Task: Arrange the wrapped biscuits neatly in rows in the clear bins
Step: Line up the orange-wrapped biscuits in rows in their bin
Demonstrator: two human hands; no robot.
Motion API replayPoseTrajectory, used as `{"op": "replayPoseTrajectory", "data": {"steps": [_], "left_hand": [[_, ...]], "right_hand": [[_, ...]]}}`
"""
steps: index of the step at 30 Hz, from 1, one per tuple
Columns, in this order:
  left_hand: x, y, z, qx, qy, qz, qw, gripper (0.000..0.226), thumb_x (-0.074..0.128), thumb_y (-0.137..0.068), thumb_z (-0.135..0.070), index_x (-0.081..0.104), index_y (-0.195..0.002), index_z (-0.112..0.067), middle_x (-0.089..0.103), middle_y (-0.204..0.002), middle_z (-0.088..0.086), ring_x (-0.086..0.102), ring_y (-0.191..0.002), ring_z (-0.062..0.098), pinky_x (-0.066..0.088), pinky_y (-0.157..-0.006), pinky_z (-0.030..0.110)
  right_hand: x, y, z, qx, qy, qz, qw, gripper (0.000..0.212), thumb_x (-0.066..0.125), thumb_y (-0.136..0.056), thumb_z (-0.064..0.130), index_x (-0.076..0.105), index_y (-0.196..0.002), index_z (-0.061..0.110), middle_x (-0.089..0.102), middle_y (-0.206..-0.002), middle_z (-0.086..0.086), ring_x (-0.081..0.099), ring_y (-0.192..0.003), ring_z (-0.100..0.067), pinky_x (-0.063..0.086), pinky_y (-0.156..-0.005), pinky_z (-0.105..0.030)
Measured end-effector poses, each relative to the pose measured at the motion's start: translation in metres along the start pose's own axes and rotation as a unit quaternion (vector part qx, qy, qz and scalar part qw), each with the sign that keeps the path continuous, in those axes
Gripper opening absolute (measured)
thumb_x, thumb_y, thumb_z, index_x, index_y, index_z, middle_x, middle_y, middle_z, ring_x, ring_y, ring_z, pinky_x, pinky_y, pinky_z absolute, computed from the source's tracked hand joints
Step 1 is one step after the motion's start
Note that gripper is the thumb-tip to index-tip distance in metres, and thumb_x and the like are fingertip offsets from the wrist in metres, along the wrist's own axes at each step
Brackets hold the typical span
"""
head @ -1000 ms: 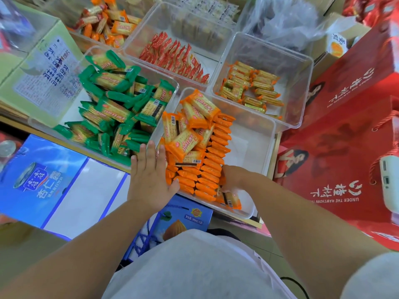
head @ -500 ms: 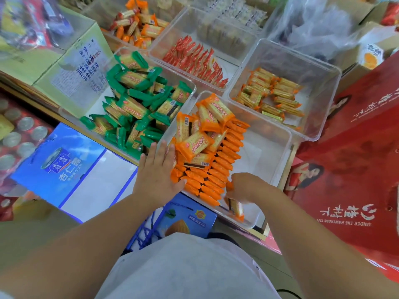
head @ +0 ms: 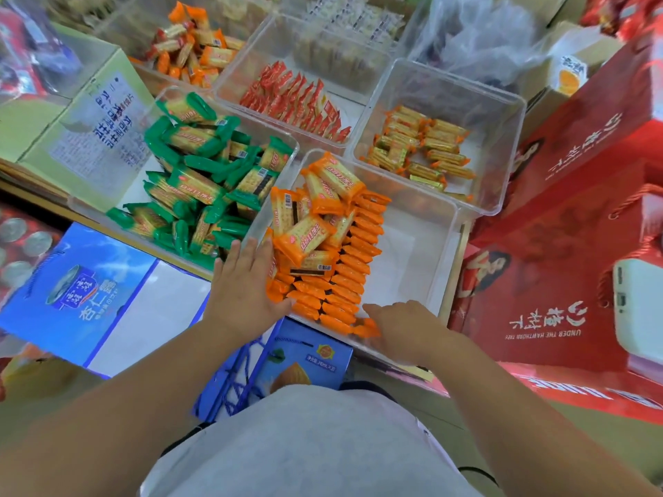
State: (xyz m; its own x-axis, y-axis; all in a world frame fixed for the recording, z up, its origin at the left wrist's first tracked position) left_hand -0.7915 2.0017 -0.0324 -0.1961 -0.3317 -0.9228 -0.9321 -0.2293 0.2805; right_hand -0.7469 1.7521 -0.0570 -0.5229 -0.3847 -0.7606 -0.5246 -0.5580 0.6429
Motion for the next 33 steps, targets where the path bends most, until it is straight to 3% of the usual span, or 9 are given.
{"op": "replayPoseTrajectory", "data": {"steps": [6, 9, 14, 17, 20, 23, 26, 29, 33], "left_hand": [[-0.031, 0.000, -0.023, 0.069, 0.025, -0.107, 0.992, 0.098, 0.079, -0.077, -0.056, 0.031, -0.156, -0.022, 0.034, -0.158, 0.018, 0.035, -0.141, 0.039, 0.036, -0.111, 0.055], [-0.030, -0.012, -0.037, 0.089, 0.002, -0.078, 0.993, 0.093, 0.073, -0.079, -0.063, 0.031, -0.156, -0.033, 0.018, -0.164, 0.017, 0.026, -0.146, 0.039, 0.038, -0.112, 0.055], [-0.022, -0.038, -0.047, 0.087, -0.032, -0.021, 0.995, 0.087, 0.066, -0.082, -0.071, 0.033, -0.155, -0.037, -0.012, -0.167, 0.019, 0.005, -0.154, 0.039, 0.024, -0.121, 0.050], [-0.023, -0.046, -0.048, 0.083, -0.067, -0.018, 0.994, 0.084, 0.072, -0.080, -0.065, 0.035, -0.151, -0.038, -0.003, -0.166, 0.022, 0.016, -0.150, 0.043, 0.031, -0.117, 0.052], [-0.026, -0.046, -0.049, 0.092, -0.059, -0.033, 0.993, 0.063, 0.078, -0.078, -0.057, 0.049, -0.128, -0.031, 0.010, -0.161, 0.022, 0.029, -0.143, 0.044, 0.039, -0.111, 0.054], [-0.023, -0.041, -0.049, 0.103, -0.049, -0.031, 0.993, 0.061, 0.079, -0.072, -0.065, 0.057, -0.114, -0.027, 0.010, -0.164, 0.019, 0.033, -0.142, 0.043, 0.039, -0.109, 0.054], [-0.020, -0.030, -0.047, 0.125, -0.009, -0.046, 0.991, 0.053, 0.077, -0.072, -0.065, 0.066, -0.098, -0.021, 0.019, -0.165, 0.017, 0.036, -0.141, 0.041, 0.040, -0.108, 0.056], [-0.019, -0.016, -0.048, 0.153, 0.032, -0.047, 0.987, 0.035, 0.084, -0.074, -0.045, 0.068, -0.085, -0.016, 0.031, -0.162, 0.015, 0.044, -0.136, 0.039, 0.046, -0.102, 0.053], [-0.024, -0.004, -0.050, 0.193, 0.068, -0.073, 0.976, 0.028, 0.088, -0.075, -0.028, 0.067, -0.087, -0.013, 0.055, -0.140, 0.017, 0.061, -0.113, 0.037, 0.055, -0.087, 0.050]], "right_hand": [[-0.015, -0.011, 0.000, 0.033, -0.144, 0.057, 0.987, 0.049, 0.054, -0.099, 0.023, 0.047, -0.146, 0.015, 0.055, -0.142, -0.008, 0.053, -0.126, -0.027, 0.046, -0.103, -0.038], [-0.013, -0.018, -0.001, 0.074, -0.136, 0.035, 0.987, 0.039, 0.056, -0.095, 0.016, 0.060, -0.134, 0.011, 0.063, -0.130, -0.009, 0.058, -0.117, -0.026, 0.050, -0.098, -0.037], [-0.011, -0.022, 0.005, 0.099, -0.060, 0.014, 0.993, 0.020, 0.053, -0.097, 0.019, 0.067, -0.110, 0.014, 0.063, -0.093, -0.002, 0.061, -0.090, -0.024, 0.050, -0.074, -0.031], [-0.028, -0.016, 0.000, 0.117, -0.073, -0.038, 0.990, 0.028, 0.055, -0.096, 0.034, 0.066, -0.116, 0.019, 0.067, -0.110, -0.003, 0.063, -0.098, -0.024, 0.054, -0.079, -0.035], [-0.051, -0.011, -0.004, 0.116, -0.133, -0.131, 0.976, 0.036, 0.056, -0.096, 0.045, 0.063, -0.122, 0.022, 0.067, -0.118, -0.002, 0.063, -0.104, -0.023, 0.053, -0.084, -0.036], [-0.069, -0.012, -0.004, 0.085, -0.323, -0.220, 0.917, 0.051, 0.064, -0.094, 0.042, 0.050, -0.139, 0.023, 0.058, -0.136, 0.001, 0.059, -0.117, -0.020, 0.047, -0.089, -0.031], [-0.072, -0.029, 0.007, 0.028, -0.475, -0.197, 0.857, 0.068, 0.070, -0.091, 0.043, 0.036, -0.149, 0.034, 0.051, -0.142, 0.004, 0.056, -0.120, -0.016, 0.046, -0.088, -0.028], [-0.067, -0.044, 0.030, -0.044, -0.437, -0.149, 0.886, 0.090, 0.081, -0.081, 0.040, 0.027, -0.153, 0.040, 0.045, -0.143, 0.011, 0.053, -0.117, -0.011, 0.047, -0.090, -0.024], [-0.047, -0.059, 0.044, -0.035, -0.308, -0.145, 0.940, 0.105, 0.087, -0.069, 0.035, 0.028, -0.155, 0.034, 0.041, -0.143, -0.003, 0.049, -0.123, -0.023, 0.046, -0.098, -0.035]]}}
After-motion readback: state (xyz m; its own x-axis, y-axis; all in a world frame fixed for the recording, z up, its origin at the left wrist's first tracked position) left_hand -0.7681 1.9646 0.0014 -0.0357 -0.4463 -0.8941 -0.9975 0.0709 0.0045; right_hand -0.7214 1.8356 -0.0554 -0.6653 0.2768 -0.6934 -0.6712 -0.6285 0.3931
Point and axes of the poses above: each hand's wrist, its own y-axis away from the middle knuckle, its own x-axis out of the palm, z = x × y, the point moved 7 cm from there along -y, towards the middle knuckle
